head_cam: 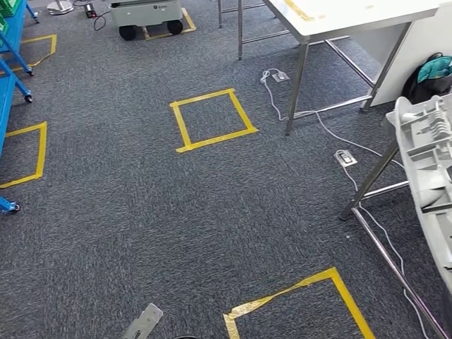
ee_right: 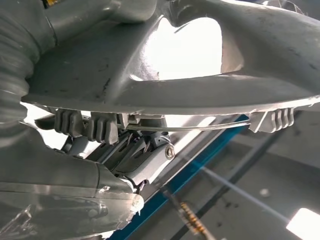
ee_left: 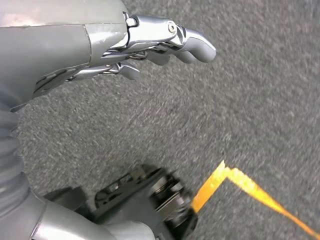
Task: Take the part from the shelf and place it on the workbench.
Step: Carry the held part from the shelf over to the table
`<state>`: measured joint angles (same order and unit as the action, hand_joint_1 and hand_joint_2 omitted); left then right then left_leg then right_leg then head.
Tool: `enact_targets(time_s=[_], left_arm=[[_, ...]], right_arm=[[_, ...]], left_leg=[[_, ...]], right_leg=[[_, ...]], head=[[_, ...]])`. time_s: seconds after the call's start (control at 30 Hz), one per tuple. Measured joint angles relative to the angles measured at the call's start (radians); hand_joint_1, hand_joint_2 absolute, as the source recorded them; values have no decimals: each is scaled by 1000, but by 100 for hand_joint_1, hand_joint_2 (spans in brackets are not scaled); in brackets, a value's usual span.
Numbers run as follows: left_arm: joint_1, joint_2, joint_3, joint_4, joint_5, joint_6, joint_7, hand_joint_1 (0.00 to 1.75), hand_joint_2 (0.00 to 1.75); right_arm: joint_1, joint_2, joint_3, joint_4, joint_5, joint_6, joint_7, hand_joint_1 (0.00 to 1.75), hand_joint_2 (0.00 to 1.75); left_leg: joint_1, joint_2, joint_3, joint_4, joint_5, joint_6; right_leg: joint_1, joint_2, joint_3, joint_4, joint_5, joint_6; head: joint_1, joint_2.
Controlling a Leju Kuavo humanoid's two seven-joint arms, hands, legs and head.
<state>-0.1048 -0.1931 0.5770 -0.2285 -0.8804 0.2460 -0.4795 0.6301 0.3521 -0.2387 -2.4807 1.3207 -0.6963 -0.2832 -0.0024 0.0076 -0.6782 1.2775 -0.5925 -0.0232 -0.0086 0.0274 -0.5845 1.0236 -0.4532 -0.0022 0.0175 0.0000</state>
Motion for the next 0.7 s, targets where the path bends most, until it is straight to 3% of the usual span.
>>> enact_targets(time_s=[0.03,0.13,0.2,0.27,0.3,0.37,0.43,0.47,0.5,0.53,0.63,0.7], left_arm=[[1,0,1,0,0,-5,1,0,175],[1,3,7,0,-2,-11,2,0,175],[1,5,9,0,-4,-13,1,0,175],[0,5,10,0,-6,-14,1,0,175],[-1,5,10,0,-8,-14,1,0,175],[0,5,11,0,-10,-16,1,0,175],[3,5,13,0,-11,-17,1,0,175],[4,6,15,0,-11,-17,1,0,175],[5,6,16,0,-12,-17,1,0,175],[5,5,17,0,-12,-18,1,0,175],[5,4,19,0,-13,-22,0,0,175],[5,4,21,0,-13,-23,0,0,175]], right_arm=[[0,0,-13,0,0,0,13,169,175],[1,0,-55,4,-10,0,43,169,175],[3,0,-81,8,-21,0,54,169,175],[6,0,-104,15,-32,0,61,169,175],[7,0,-115,19,-40,0,65,169,175],[8,0,-138,28,-59,0,71,169,175],[4,0,-163,38,-84,0,75,169,175],[2,0,-178,43,-97,0,75,169,175],[0,0,-192,49,-109,0,75,169,175],[-1,0,-207,55,-118,0,77,169,175],[-5,0,-244,67,-130,0,85,169,175],[-9,0,-260,74,-130,0,92,169,175]], left_leg=[[0,-2,10,-24,24,2],[1,-31,102,-213,114,12],[1,-46,131,-278,126,16],[-1,-37,132,-286,128,25],[0,-31,133,-289,131,31],[3,-18,134,-294,135,42],[1,-4,134,-294,134,46],[1,3,134,-293,133,47],[1,10,134,-293,133,47],[1,17,136,-293,132,46],[-1,33,143,-289,123,36],[-7,42,146,-285,119,26]], right_leg=[[0,9,0,0,1,1],[1,35,-2,2,4,9],[1,48,-8,2,7,19],[-1,55,-13,-1,11,31],[-1,47,-18,6,5,36],[0,16,-52,74,-37,44],[1,-10,-111,205,-102,50],[0,-15,-135,259,-121,52],[-1,-18,-143,280,-121,54],[-2,-21,-131,261,-103,56],[-4,-53,-24,68,-23,58],[-3,-63,9,8,-14,50]], head=[[0,0],[0,0],[0,0],[0,0],[1,0],[6,0],[9,0],[9,0],[9,0],[9,0],[10,0],[7,0]])
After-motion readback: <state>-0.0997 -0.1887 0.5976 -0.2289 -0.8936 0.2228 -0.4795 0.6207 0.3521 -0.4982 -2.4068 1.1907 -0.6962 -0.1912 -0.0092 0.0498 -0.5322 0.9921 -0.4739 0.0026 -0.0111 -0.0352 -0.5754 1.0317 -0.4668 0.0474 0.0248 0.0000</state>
